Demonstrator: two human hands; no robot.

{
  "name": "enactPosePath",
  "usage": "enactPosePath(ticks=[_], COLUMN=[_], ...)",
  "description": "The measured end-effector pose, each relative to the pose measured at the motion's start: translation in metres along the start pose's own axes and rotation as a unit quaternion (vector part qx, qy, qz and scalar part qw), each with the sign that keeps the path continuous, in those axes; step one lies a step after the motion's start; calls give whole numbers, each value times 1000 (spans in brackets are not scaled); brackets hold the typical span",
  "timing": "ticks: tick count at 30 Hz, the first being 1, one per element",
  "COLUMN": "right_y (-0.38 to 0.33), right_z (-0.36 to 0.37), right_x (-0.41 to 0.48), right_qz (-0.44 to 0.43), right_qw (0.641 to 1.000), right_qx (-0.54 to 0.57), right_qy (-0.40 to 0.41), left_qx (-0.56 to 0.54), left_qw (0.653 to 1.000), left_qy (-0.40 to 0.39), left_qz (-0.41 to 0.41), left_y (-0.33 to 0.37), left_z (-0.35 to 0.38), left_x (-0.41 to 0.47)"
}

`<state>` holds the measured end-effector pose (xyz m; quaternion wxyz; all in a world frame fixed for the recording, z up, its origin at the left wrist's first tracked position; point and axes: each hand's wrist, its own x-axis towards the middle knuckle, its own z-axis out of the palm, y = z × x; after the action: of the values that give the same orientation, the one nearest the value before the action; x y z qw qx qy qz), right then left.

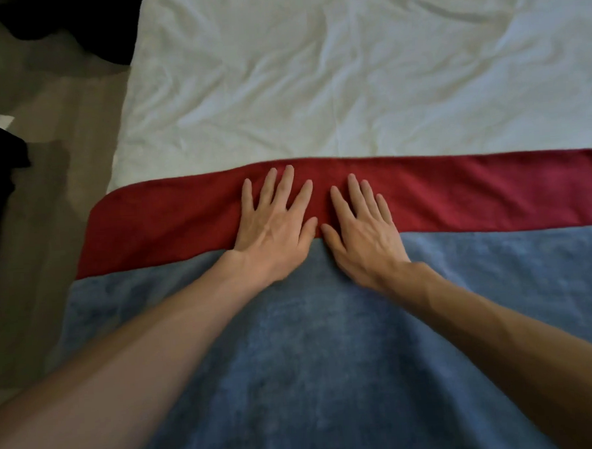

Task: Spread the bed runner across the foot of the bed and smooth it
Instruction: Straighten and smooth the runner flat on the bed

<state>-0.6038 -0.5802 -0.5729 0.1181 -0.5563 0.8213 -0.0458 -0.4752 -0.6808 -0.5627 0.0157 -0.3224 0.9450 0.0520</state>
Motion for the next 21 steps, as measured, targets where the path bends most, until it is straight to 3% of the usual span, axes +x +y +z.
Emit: enactPosePath(ticks=[8, 21], right_y=[-77, -189], right_z=[22, 53], right_x=[-69, -176], right_qz=[-10, 24], right_qw=[1000, 999], right_qx=[-1, -12], right_qy=[-3, -26], left_qx=[-26, -30], left_qw=[1000, 996], left_qy=[2, -31], left_qz=[0, 74], left_y=[-44, -92], left_z=[-2, 3], left_x=[-91, -246])
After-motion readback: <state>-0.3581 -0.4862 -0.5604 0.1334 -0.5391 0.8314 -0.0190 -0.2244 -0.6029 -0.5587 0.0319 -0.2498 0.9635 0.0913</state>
